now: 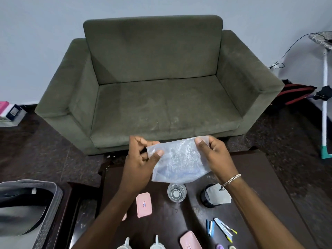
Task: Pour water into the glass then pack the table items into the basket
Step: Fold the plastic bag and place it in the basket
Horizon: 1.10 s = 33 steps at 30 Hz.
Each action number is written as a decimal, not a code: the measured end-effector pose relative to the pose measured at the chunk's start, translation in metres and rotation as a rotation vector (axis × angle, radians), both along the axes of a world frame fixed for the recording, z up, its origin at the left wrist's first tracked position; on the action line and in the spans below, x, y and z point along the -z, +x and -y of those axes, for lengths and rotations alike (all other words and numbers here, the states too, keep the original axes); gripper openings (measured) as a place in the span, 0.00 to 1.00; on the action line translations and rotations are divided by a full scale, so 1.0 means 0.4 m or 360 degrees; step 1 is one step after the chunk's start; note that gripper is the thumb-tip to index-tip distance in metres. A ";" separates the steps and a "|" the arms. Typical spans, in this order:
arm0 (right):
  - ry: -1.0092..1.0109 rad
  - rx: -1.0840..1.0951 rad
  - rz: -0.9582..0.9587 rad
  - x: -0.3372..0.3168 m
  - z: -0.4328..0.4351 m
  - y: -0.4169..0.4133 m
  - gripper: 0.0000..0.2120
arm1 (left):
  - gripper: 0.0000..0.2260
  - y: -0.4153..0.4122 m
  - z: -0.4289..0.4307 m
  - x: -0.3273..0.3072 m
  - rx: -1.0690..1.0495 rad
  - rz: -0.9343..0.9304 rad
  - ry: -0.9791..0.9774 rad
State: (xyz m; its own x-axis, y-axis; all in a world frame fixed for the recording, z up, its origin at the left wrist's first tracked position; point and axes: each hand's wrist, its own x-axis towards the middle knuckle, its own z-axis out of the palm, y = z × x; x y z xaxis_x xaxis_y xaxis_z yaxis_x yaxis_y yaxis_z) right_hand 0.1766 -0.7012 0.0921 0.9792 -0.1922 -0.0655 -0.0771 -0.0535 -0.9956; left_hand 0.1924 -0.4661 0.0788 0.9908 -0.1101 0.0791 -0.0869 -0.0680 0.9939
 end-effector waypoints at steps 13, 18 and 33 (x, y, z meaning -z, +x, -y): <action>-0.0040 -0.0414 0.0099 0.039 -0.038 -0.020 0.27 | 0.16 -0.024 -0.037 0.023 0.0064 -0.0021 0.0120; -0.0006 -0.0462 -0.0053 0.062 -0.069 -0.021 0.19 | 0.26 -0.038 -0.097 0.031 0.0154 0.0016 0.0264; -0.0137 -0.0963 -0.0082 0.086 -0.500 -0.017 0.33 | 0.34 -0.188 -0.546 0.069 -0.0243 -0.0069 0.0556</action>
State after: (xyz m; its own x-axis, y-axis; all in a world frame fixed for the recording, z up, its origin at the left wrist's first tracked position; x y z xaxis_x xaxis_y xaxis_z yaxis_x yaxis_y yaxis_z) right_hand 0.1699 -0.5012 0.0578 0.9123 0.3900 -0.1246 -0.0559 -0.1828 -0.9816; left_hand 0.1173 -0.2476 0.0511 0.9994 0.0261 0.0208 -0.0082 -0.4124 0.9110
